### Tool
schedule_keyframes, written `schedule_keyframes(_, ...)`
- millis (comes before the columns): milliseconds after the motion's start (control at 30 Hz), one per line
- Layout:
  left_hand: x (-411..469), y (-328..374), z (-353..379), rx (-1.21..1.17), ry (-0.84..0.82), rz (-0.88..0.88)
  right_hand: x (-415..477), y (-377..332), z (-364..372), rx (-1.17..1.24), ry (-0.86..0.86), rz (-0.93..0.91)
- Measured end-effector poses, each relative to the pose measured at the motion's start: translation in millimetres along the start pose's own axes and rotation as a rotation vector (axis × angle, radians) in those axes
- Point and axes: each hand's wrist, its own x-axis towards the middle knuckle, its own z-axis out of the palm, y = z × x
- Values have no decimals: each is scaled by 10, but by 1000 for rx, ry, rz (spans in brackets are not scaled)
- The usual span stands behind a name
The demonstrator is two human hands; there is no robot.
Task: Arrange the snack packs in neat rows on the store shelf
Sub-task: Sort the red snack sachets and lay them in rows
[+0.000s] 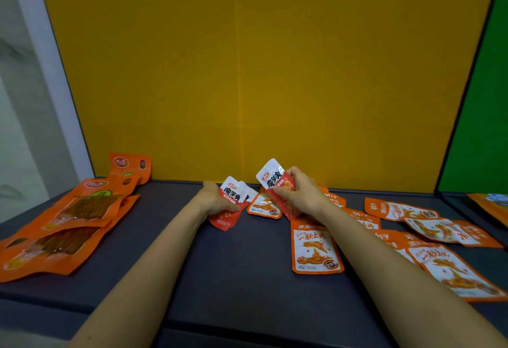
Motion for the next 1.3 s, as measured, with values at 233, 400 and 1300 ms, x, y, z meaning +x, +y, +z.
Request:
schedule_keyframes(233, 22, -93, -26, -181, -32, 106, -61, -81, -170, 103, 112, 54)
schedule_keyframes(400, 0, -59, -113, -368, -55, 133, -223, -139, -463, 238, 202, 88)
schedule_keyframes(1300, -3442, 1186, 2710, -837, -805, 374, -4310, 981, -2881, 473, 871, 345)
